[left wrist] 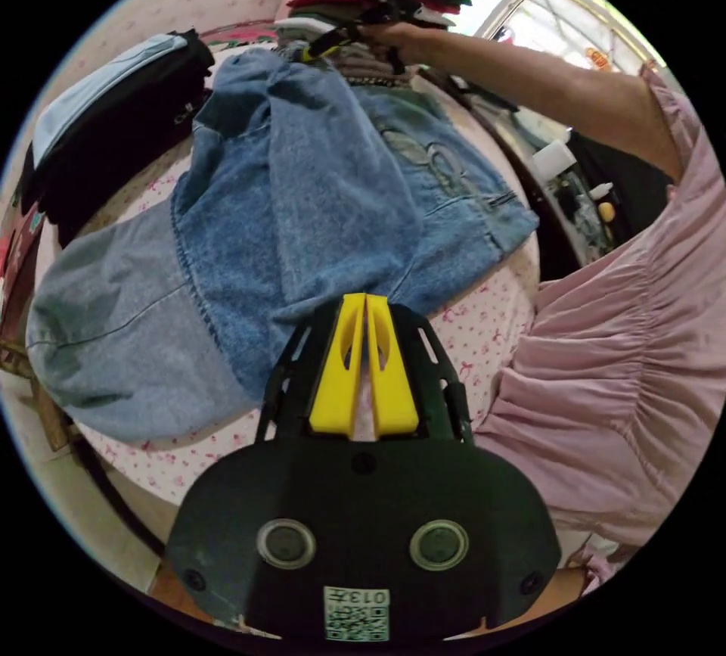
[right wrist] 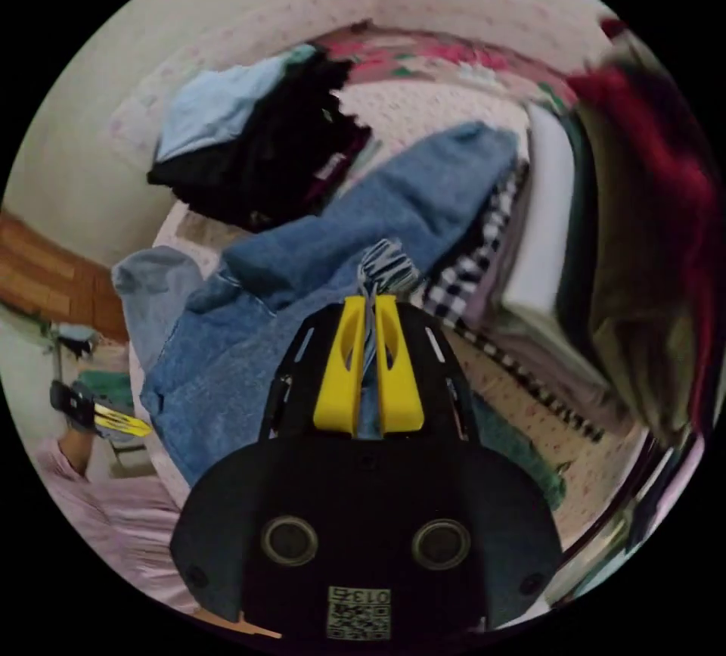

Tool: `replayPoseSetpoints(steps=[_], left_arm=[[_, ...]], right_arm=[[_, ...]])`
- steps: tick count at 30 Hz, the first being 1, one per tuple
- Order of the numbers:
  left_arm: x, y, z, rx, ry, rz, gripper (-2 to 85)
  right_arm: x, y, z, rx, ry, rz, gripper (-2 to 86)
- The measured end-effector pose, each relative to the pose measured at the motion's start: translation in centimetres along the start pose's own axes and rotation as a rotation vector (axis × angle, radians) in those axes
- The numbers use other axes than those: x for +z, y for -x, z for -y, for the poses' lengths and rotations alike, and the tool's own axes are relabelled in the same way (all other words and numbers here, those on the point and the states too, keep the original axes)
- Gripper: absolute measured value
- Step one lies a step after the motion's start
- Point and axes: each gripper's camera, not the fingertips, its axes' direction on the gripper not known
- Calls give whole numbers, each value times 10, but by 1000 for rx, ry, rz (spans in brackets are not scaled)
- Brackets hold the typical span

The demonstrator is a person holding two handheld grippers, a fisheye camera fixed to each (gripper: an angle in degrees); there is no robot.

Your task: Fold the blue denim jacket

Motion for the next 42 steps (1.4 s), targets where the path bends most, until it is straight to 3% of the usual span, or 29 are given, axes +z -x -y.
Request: replayPoseSetpoints(steps=[2,6,11,15,18,22,29,33,38,42], left_arm=[[9,-2,10,51,-26,-72,-3],[39,18,28,-5,74,19,-3],[56,70,11,-197,101,-42,-3],[54,89,-7,-277,17,-129,-4],[52,94,-9,-297,12,-144,-3],[27,90,-8,-279,16,-51,-1],[-10,80,16,-235,-19,67,27],[-6,60,46,-142,15,81,45],[28,48,70,-122,111,170,98],[49,47,79,-130,161,171,90]], right_arm=[[-36,33,12,-145,-101,-22,33],[-142,81,13,-336,-405,-13,33],[-178,53,-47,-197,-484,-68,36],[-115,-15,-120,151,-302,-234,42],[-61,-62,-173,338,-91,-214,56],[-71,-93,-227,475,-113,-110,68],[-134,-75,-180,231,-205,-252,86],[-101,-73,-126,99,7,-270,118],[-49,-105,-110,173,271,-130,104],[-69,-79,-97,74,275,-176,84]])
